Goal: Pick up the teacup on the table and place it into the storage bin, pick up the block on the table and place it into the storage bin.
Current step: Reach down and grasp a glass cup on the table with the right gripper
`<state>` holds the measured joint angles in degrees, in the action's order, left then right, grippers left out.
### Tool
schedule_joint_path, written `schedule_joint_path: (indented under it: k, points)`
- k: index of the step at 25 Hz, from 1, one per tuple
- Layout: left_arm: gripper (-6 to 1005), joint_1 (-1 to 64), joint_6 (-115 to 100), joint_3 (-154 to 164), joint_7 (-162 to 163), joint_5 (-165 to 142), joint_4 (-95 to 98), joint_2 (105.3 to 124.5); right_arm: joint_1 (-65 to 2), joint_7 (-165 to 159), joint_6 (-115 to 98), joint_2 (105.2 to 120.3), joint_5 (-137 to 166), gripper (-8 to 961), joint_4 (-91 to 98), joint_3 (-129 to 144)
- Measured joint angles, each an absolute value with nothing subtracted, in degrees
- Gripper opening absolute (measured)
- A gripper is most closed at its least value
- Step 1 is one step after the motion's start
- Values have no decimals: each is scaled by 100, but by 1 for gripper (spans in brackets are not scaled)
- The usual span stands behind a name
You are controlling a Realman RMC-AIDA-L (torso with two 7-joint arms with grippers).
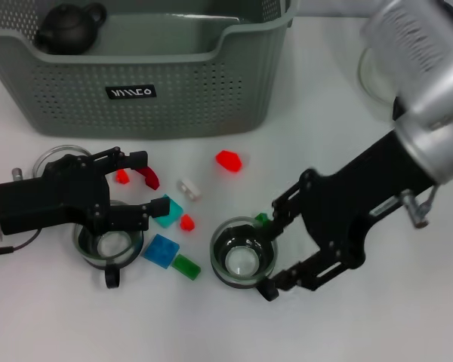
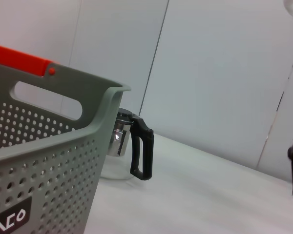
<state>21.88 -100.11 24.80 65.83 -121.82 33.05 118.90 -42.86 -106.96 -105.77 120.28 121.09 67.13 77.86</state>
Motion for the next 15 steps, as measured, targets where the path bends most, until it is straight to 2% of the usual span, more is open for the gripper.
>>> schedule_joint_path:
  k: [6, 15]
  points:
    - [947, 2188, -10011, 2448, 6583, -12182, 3305, 11892, -4735, -10747, -9883, 12035, 12419, 654, 6067, 8550]
    - [947, 2191, -9942, 2443, 6583, -12170, 3305, 11892, -4938, -10755, -8912, 12056, 12469, 654, 5906, 9561]
